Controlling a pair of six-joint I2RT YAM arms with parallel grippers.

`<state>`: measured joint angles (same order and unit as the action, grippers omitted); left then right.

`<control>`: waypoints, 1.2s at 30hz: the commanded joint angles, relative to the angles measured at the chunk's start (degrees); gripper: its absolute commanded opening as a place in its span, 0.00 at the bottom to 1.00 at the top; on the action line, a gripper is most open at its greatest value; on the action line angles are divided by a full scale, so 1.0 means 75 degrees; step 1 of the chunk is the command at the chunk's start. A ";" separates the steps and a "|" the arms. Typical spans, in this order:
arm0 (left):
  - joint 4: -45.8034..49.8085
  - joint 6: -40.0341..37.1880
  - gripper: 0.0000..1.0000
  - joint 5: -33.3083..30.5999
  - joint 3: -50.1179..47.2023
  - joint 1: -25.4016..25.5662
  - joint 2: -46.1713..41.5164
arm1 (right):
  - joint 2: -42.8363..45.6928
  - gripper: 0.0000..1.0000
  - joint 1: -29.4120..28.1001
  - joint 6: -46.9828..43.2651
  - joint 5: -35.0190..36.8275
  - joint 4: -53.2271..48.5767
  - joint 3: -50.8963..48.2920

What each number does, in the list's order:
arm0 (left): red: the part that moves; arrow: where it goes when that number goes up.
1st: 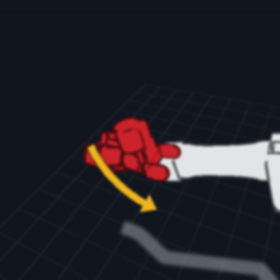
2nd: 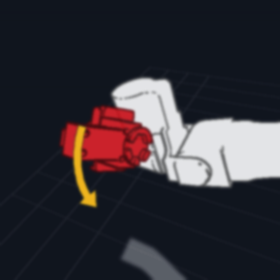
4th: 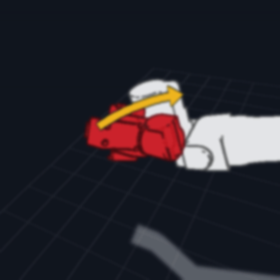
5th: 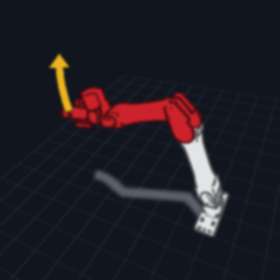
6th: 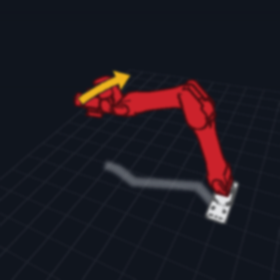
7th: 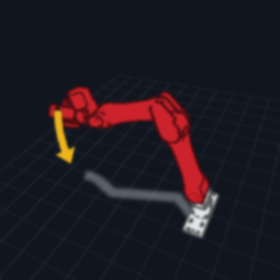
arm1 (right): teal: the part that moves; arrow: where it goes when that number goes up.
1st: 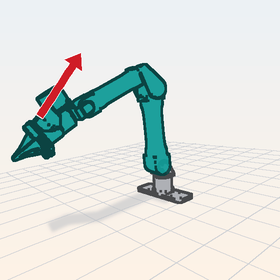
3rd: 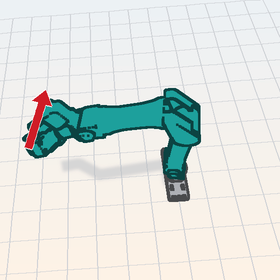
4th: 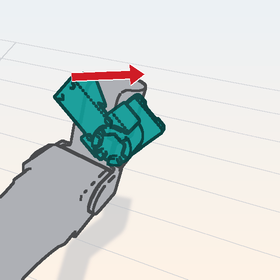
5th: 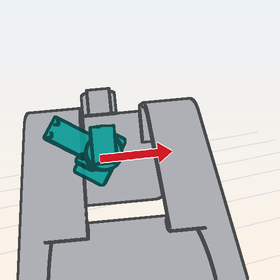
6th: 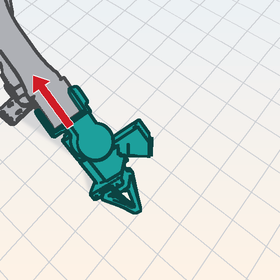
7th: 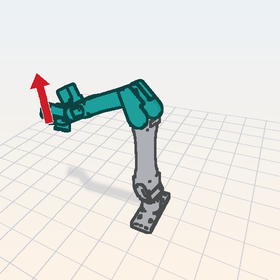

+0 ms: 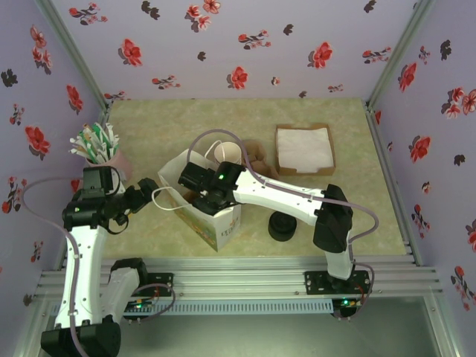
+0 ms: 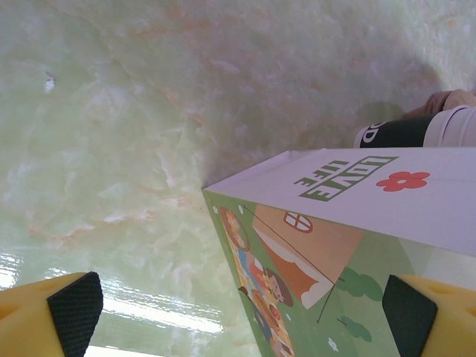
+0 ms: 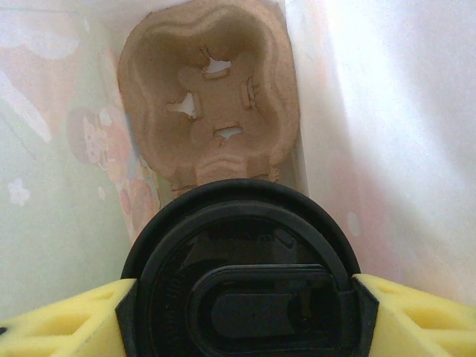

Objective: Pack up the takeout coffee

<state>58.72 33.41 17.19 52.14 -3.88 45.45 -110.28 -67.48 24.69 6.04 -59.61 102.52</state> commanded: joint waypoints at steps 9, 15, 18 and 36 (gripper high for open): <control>-0.0068 -0.0204 0.99 0.0134 -0.0003 0.0025 0.0016 | -0.0276 0.69 -0.0001 0.0212 -0.0264 -0.0034 -0.0295; -0.0062 -0.0198 0.99 0.0134 -0.0003 0.0025 0.0010 | -0.0249 0.69 0.0002 0.0224 -0.0356 0.0015 -0.0344; -0.0068 -0.0193 0.99 0.0134 -0.0003 0.0025 -0.0003 | -0.0244 0.69 0.0009 0.0242 -0.0419 0.0032 -0.0367; -0.0101 -0.0215 0.99 0.0186 -0.0014 0.0084 0.0017 | -0.0226 0.68 0.0009 0.0294 -0.0596 0.0285 -0.0541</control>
<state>58.43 32.99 17.65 52.14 -3.60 45.47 -110.26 -67.11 24.71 5.96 -56.62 100.75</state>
